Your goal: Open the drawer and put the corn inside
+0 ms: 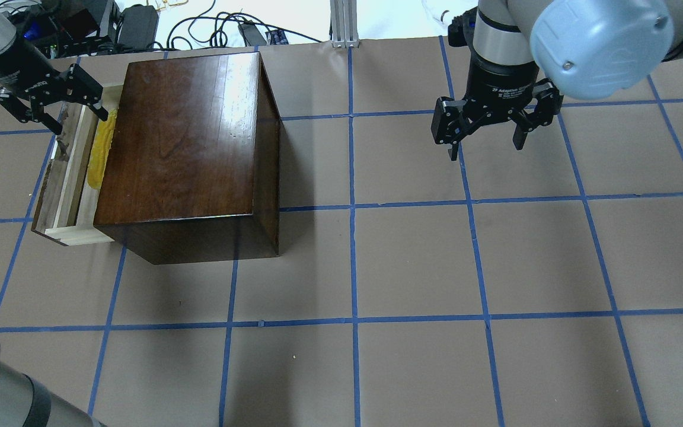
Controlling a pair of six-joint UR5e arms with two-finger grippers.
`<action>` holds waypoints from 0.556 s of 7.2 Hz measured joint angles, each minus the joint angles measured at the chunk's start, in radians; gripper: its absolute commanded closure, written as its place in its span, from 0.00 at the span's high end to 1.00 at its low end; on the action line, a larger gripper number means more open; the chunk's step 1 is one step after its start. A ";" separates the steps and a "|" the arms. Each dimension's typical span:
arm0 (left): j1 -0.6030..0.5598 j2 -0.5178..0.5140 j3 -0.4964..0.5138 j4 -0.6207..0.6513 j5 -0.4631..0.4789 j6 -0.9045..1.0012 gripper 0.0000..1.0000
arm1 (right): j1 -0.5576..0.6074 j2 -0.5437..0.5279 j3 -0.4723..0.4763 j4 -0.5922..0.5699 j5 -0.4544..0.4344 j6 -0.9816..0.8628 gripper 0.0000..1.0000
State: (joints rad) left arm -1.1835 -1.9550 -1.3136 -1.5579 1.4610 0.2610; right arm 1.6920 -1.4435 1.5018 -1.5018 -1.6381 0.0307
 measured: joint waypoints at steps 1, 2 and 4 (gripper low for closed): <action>-0.028 0.022 0.015 -0.003 0.005 0.001 1.00 | 0.000 0.000 0.000 0.000 0.000 0.000 1.00; -0.058 0.040 0.025 -0.009 0.016 0.001 1.00 | 0.000 0.000 0.000 0.000 0.000 0.000 1.00; -0.122 0.072 0.029 -0.027 0.044 -0.021 1.00 | 0.000 0.000 0.000 0.000 0.000 0.001 1.00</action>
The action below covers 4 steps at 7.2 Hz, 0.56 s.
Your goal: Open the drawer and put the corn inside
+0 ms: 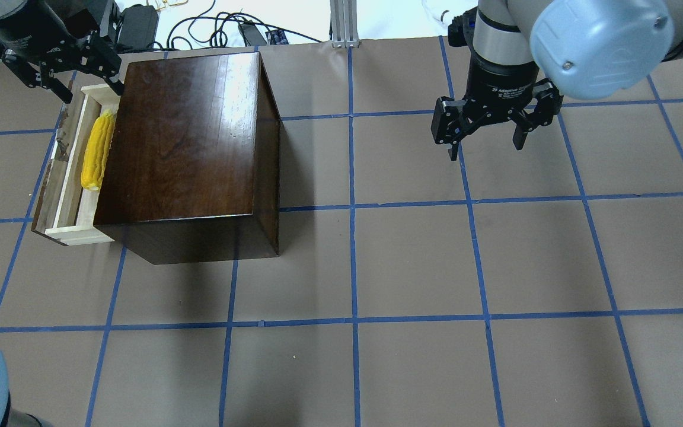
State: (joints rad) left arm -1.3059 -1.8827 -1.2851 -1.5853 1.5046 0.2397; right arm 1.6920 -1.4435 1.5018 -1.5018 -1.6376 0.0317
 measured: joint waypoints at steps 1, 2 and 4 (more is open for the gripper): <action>-0.043 0.016 -0.003 -0.004 0.014 -0.029 1.00 | 0.000 0.000 0.000 0.000 0.000 -0.001 1.00; -0.086 0.031 -0.010 -0.007 0.021 -0.061 1.00 | 0.000 0.000 0.000 0.000 -0.001 -0.001 1.00; -0.144 0.053 -0.037 -0.009 0.041 -0.121 1.00 | 0.000 0.000 0.000 0.000 -0.001 0.000 1.00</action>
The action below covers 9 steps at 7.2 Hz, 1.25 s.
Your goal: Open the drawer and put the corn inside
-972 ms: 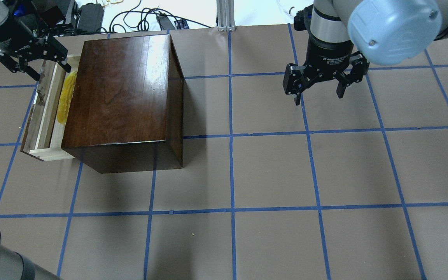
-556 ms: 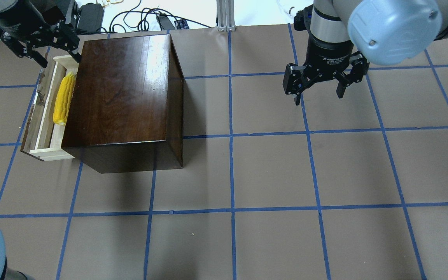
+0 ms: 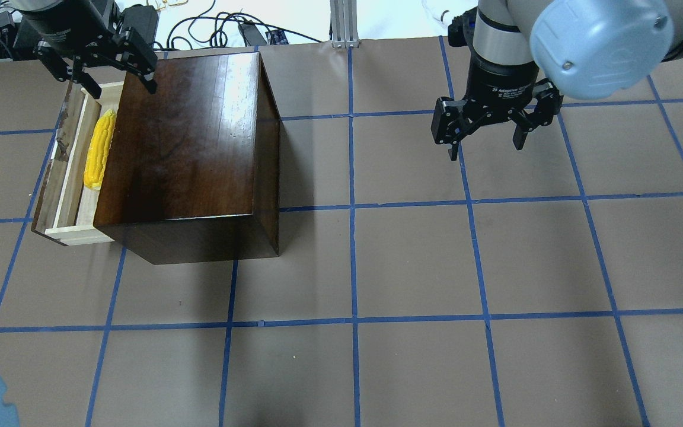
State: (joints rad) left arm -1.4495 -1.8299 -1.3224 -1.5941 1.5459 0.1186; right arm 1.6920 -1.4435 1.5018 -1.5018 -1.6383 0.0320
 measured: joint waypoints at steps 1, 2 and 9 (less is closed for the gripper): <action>-0.027 0.014 -0.023 -0.001 0.036 -0.042 1.00 | 0.000 0.000 0.000 0.000 0.000 0.000 1.00; -0.060 0.023 -0.050 0.003 0.064 -0.097 1.00 | 0.000 0.000 0.000 0.000 0.001 -0.001 1.00; -0.113 0.188 -0.232 0.022 0.046 -0.036 1.00 | 0.000 0.000 0.000 0.000 0.001 -0.001 1.00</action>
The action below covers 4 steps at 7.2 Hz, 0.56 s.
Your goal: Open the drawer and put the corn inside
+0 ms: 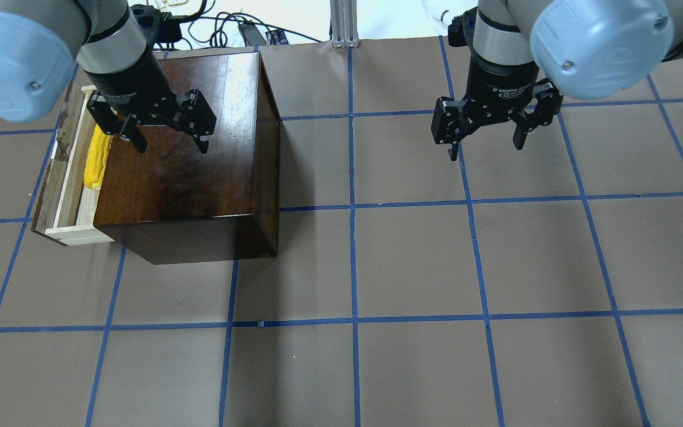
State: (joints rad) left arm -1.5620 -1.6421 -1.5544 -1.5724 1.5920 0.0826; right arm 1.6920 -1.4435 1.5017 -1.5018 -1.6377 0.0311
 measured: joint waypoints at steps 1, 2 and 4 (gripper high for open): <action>0.005 0.015 -0.011 0.003 0.000 0.021 1.00 | 0.000 0.000 0.000 0.000 0.000 0.000 1.00; 0.011 0.024 -0.019 0.008 -0.001 0.033 1.00 | 0.000 0.000 0.000 0.000 0.000 0.000 1.00; 0.018 0.034 -0.033 0.012 -0.001 0.039 1.00 | 0.000 0.000 0.000 0.000 -0.001 0.000 1.00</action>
State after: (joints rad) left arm -1.5436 -1.6081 -1.5878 -1.5602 1.5914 0.1215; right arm 1.6920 -1.4435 1.5017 -1.5018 -1.6383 0.0314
